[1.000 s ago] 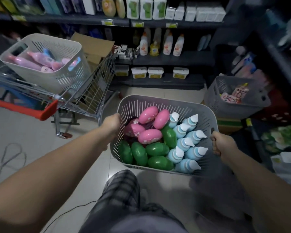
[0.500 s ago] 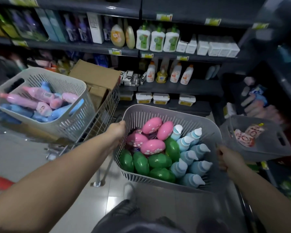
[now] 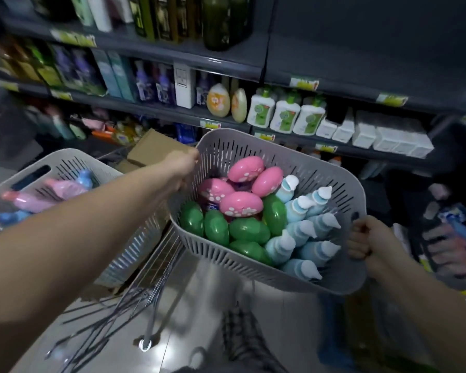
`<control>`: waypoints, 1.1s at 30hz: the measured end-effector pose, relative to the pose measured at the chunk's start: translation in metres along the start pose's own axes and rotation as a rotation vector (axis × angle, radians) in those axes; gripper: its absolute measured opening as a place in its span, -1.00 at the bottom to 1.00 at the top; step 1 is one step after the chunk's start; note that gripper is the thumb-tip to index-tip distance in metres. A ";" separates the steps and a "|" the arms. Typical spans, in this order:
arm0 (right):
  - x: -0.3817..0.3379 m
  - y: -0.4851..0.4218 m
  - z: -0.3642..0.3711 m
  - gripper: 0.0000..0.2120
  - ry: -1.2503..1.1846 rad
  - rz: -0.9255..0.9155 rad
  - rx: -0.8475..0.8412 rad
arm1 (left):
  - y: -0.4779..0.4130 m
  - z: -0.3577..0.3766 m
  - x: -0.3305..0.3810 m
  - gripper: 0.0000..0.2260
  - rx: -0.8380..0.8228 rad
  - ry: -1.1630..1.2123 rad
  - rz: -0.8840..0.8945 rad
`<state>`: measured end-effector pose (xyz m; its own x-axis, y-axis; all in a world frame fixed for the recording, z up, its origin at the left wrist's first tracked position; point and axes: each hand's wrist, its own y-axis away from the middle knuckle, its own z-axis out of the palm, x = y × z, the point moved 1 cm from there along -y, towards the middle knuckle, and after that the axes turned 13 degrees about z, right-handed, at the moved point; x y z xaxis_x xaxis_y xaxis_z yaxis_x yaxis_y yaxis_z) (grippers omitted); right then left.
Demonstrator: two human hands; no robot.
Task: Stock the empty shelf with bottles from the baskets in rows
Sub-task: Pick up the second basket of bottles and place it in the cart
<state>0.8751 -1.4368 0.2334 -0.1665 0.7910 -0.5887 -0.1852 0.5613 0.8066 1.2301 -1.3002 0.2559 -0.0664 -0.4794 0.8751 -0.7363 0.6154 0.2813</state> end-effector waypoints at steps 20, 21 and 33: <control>-0.227 -0.149 0.312 -0.60 0.403 0.092 -0.463 | -0.180 -0.157 0.003 -0.82 0.589 0.082 -0.258; -0.226 -0.155 0.325 -0.62 0.406 0.091 -0.455 | -0.189 -0.165 0.001 -0.82 0.591 0.074 -0.258; -0.119 -0.188 0.445 -0.56 -0.040 0.335 -0.366 | -0.321 -0.268 -0.047 -0.64 0.410 -0.191 -0.208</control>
<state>1.3606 -1.5280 0.1750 -0.2395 0.9260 -0.2918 -0.4565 0.1579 0.8756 1.6496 -1.3072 0.2298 0.0160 -0.6954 0.7184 -0.9487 0.2163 0.2305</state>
